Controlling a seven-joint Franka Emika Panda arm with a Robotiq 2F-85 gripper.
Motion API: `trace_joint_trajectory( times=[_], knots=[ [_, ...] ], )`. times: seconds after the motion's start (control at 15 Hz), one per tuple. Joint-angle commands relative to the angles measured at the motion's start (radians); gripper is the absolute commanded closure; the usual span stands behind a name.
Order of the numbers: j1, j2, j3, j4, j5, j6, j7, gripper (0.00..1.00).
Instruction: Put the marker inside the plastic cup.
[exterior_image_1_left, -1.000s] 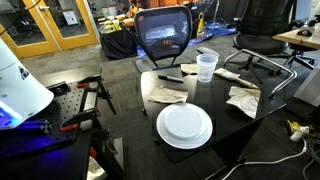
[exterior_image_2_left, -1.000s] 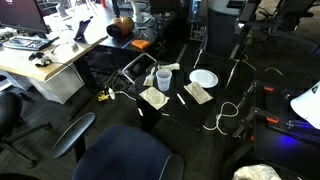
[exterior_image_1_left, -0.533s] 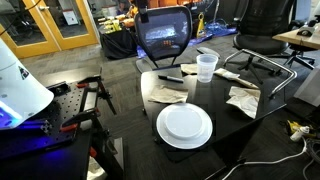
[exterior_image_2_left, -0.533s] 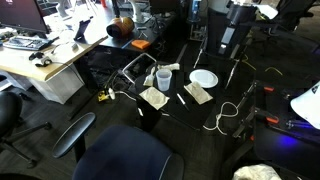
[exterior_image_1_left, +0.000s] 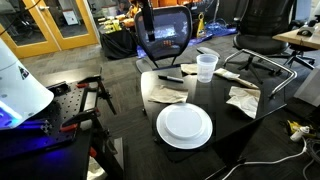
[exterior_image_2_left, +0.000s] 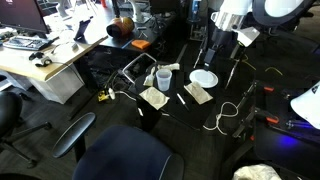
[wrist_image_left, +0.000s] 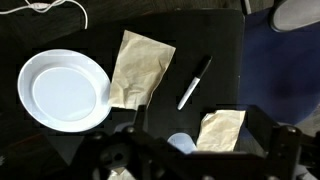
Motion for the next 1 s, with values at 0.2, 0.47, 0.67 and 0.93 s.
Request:
trace_joint_trajectory(
  times=[0.2, 0.47, 0.67, 0.93],
  knots=[
    [0.013, 0.06, 0.003, 0.028, 0.0, 0.013, 0.02, 0.0],
    [0.013, 0.061, 0.003, 0.031, 0.0, 0.013, 0.02, 0.0],
    [0.024, 0.128, 0.013, 0.066, 0.007, 0.007, 0.035, 0.0],
    [0.046, 0.23, 0.021, 0.108, 0.018, 0.028, 0.05, 0.0]
  ],
)
